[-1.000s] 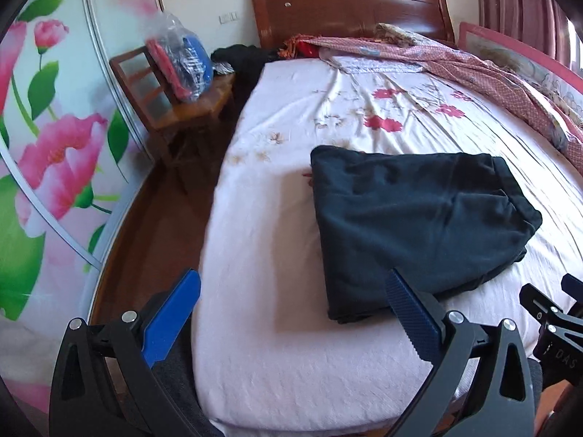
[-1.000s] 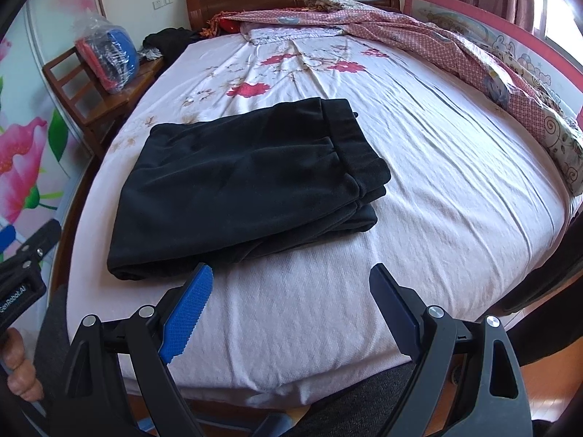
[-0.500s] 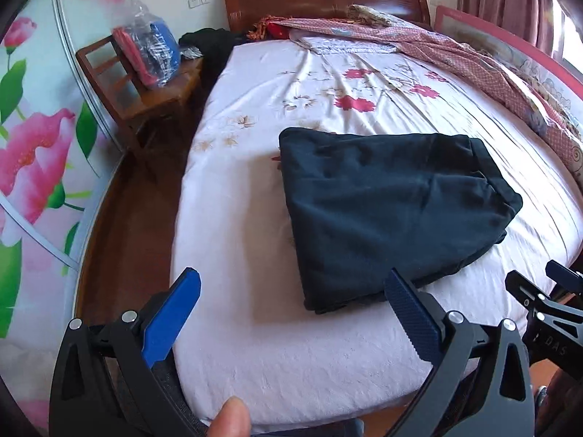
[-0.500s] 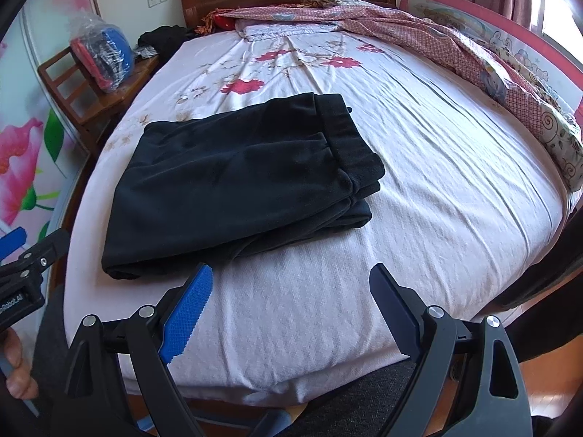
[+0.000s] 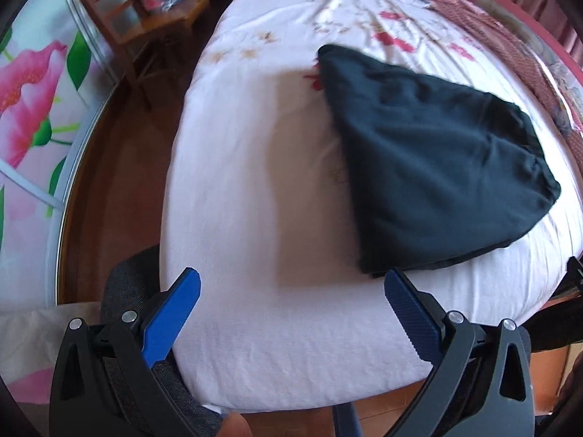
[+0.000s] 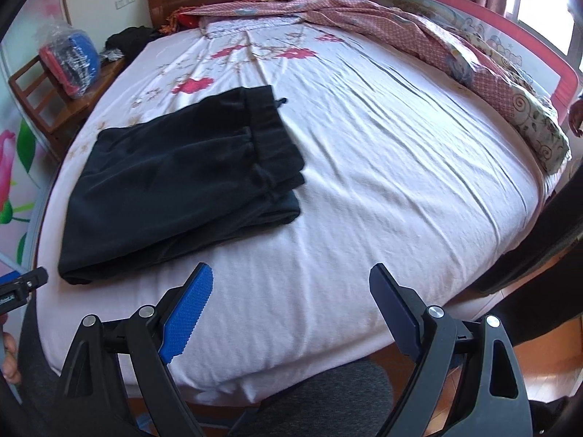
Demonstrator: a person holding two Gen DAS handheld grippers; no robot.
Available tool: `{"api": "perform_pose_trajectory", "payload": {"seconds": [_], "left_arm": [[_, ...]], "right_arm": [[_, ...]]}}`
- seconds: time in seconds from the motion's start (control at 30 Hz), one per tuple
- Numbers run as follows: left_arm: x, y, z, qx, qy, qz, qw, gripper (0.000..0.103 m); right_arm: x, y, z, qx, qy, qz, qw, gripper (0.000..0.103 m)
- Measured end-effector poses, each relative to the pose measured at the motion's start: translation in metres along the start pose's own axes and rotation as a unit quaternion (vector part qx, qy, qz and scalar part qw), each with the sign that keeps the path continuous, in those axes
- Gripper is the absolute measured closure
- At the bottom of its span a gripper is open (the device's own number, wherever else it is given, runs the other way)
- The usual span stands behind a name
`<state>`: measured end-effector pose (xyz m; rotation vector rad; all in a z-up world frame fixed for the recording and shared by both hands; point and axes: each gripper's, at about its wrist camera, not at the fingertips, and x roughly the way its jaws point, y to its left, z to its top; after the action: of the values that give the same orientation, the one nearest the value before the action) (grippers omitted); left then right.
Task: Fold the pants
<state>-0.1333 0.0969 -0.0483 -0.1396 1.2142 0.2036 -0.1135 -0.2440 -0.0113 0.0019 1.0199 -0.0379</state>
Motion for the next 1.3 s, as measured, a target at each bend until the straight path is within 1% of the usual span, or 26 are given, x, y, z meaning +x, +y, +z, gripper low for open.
{"api": "perform_pose_trajectory", "payload": {"seconds": [0.03, 0.13, 0.2, 0.27, 0.37, 0.4, 0.5, 0.53, 0.6, 0.73, 0.8, 0.87, 0.93, 1.07, 1.2, 1.3], "left_arm": [[0.002, 0.003, -0.001, 0.001, -0.001, -0.001, 1.0, 0.002], [0.002, 0.008, -0.003, 0.015, -0.019, 0.019, 0.9995, 0.002], [0.002, 0.014, -0.002, 0.018, -0.025, 0.002, 0.9995, 0.002], [0.004, 0.02, 0.0, 0.006, -0.03, 0.0, 0.9995, 0.002], [0.005, 0.027, 0.007, -0.009, -0.043, -0.006, 0.999, 0.002], [0.007, 0.029, 0.011, -0.02, -0.043, -0.014, 0.9988, 0.002], [0.009, 0.027, 0.022, -0.029, -0.056, -0.013, 0.9979, 0.002], [0.01, 0.024, 0.026, -0.028, -0.056, -0.017, 0.9979, 0.002], [0.012, 0.016, 0.034, -0.021, -0.058, -0.012, 0.998, 0.002], [0.013, 0.0, 0.05, -0.024, -0.066, -0.017, 0.9974, 0.002], [0.012, -0.01, 0.056, -0.017, -0.073, -0.025, 0.9969, 0.002], [0.014, -0.019, 0.061, -0.008, -0.074, -0.009, 0.9972, 0.002], [0.015, -0.026, 0.066, -0.001, -0.076, -0.013, 0.997, 0.002], [0.02, -0.025, 0.074, -0.021, -0.067, -0.027, 0.9972, 0.002], [0.025, -0.023, 0.077, -0.03, -0.063, -0.02, 0.9974, 0.002], [0.028, -0.018, 0.079, -0.044, -0.061, -0.016, 0.997, 0.002]], "right_arm": [[0.002, -0.005, 0.0, 0.006, 0.002, -0.002, 1.0, 0.016], [0.01, -0.019, -0.002, 0.024, 0.013, -0.007, 1.0, 0.016], [0.015, -0.027, -0.004, 0.036, 0.021, -0.01, 0.999, 0.016], [0.022, -0.035, -0.005, 0.051, 0.033, -0.008, 0.998, 0.016], [0.031, -0.043, -0.001, 0.064, 0.034, -0.007, 0.997, 0.016], [0.034, -0.044, 0.001, 0.066, 0.033, -0.009, 0.997, 0.016], [0.042, -0.047, 0.018, 0.06, 0.008, -0.008, 0.998, 0.016], [0.045, -0.047, 0.026, 0.055, -0.001, -0.016, 0.998, 0.016], [0.055, -0.048, 0.046, 0.043, -0.032, -0.018, 0.998, 0.016], [0.082, -0.05, 0.085, 0.027, -0.069, -0.036, 0.997, 0.016], [0.096, -0.052, 0.1, 0.025, -0.074, -0.047, 0.996, 0.016], [0.106, -0.056, 0.113, 0.032, -0.092, -0.044, 0.994, 0.016], [0.113, -0.058, 0.122, 0.033, -0.098, -0.037, 0.994, 0.016], [0.121, -0.056, 0.13, 0.029, -0.101, -0.04, 0.994, 0.016], [0.126, -0.065, 0.132, 0.052, -0.109, -0.042, 0.992, 0.016], [0.133, -0.067, 0.135, 0.049, -0.108, -0.055, 0.991, 0.016]]}}
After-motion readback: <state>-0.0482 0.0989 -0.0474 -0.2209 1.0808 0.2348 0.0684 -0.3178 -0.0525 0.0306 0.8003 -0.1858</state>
